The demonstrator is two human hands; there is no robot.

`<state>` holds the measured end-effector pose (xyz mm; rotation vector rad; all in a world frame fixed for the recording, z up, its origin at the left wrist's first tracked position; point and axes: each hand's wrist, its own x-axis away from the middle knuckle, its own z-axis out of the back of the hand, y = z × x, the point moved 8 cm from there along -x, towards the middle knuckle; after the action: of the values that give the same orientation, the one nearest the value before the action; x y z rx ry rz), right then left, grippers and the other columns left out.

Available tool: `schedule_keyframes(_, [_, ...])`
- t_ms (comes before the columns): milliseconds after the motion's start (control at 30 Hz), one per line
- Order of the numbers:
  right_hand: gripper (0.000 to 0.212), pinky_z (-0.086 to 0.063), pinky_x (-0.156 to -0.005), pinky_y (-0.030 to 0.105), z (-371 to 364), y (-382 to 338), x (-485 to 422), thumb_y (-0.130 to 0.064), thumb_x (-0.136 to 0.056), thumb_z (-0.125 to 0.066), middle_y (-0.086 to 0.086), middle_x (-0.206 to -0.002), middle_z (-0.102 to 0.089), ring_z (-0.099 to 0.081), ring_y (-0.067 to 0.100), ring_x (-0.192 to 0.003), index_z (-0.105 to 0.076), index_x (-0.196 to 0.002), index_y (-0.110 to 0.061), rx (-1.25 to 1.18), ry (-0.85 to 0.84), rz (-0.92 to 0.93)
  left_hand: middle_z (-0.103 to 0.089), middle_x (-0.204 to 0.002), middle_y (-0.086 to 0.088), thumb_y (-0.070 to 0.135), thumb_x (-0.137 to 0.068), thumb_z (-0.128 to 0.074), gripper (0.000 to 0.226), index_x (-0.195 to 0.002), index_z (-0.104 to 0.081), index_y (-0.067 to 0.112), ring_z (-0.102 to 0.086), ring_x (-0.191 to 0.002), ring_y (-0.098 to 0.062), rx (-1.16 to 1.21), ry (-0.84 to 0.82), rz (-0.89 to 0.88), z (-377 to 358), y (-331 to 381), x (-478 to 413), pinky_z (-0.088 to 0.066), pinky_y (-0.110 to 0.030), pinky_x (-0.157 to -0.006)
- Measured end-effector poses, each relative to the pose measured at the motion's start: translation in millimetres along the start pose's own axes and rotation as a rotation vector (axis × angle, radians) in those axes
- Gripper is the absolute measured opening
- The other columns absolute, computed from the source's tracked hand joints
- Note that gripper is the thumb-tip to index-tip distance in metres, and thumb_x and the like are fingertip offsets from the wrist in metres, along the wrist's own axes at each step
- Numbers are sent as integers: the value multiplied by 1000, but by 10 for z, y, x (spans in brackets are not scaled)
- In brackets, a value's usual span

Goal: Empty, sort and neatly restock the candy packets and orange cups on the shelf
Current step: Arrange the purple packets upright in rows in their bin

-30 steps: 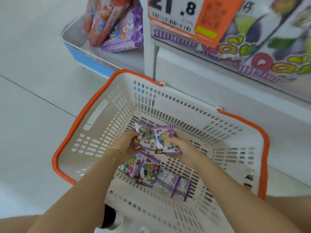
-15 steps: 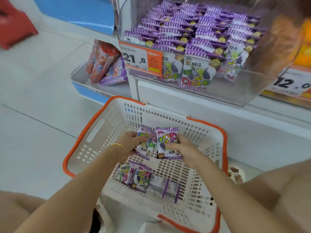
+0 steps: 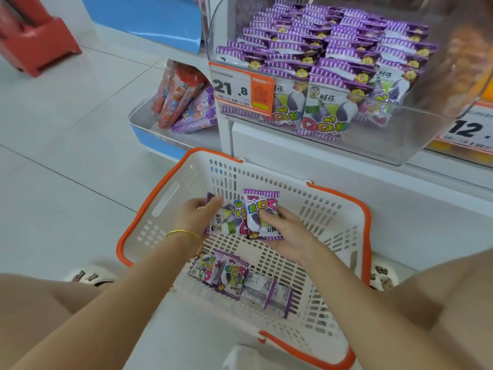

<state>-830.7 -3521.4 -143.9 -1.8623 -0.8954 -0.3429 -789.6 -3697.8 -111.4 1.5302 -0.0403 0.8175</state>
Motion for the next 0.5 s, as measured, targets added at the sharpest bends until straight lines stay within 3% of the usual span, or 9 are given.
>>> schedule_keyframes(67, [11,-44,-101,49,20,12,-53,-8,-91,-60,11,-116,-65,-62,29,-103,-61,-98,-16,-29,50,23,-66,-95,-14,16,-85,-64,26,-105,-57,0,-64,-81,-22,270,-186,85,-222,-67,71,-57,-31,-76])
schedule_keyframes(133, [10,-44,-102,52,20,6,-64,-11,-91,-60,12,-120,-62,-60,31,-108,-61,-100,-16,-62,69,28,-67,-93,-12,2,-86,-60,17,-102,-57,-1,-67,-80,-18,346,-276,43,-350,-41,106,-56,-23,-69])
schedule_keyframes(267, [18,-55,-84,51,-26,43,-21,-11,-90,-62,9,-120,-61,-58,31,-114,-61,-108,-13,-90,14,-33,-70,-85,-9,6,-94,-51,11,-98,-61,4,-67,-77,-20,384,-170,3,-327,0,27,-57,-32,-74])
schedule_keyframes(333, [26,-57,-79,48,-16,35,-1,-11,-89,-64,10,-125,-59,-56,30,-117,-59,-114,-12,113,-4,-51,-68,-79,-6,12,-96,-49,12,-94,-60,8,-64,-70,-20,322,-63,4,-215,-3,-72,-54,-37,-75])
schedule_keyframes(433, [38,-53,-81,31,68,-219,49,-8,-84,-69,5,-124,-59,-59,16,-105,-53,-118,-15,674,50,55,-64,-66,-2,15,-96,-49,19,-79,-57,15,-58,-67,-25,120,36,-96,-20,19,-206,-48,-44,-77])
schedule_keyframes(500, [52,-46,-89,27,89,-367,68,-7,-79,-75,3,-129,-52,-53,14,-113,-46,-120,-22,887,29,80,-65,-73,-4,18,-96,-50,14,-85,-57,18,-59,-74,-26,-37,55,-190,50,54,-240,-49,-45,-78])
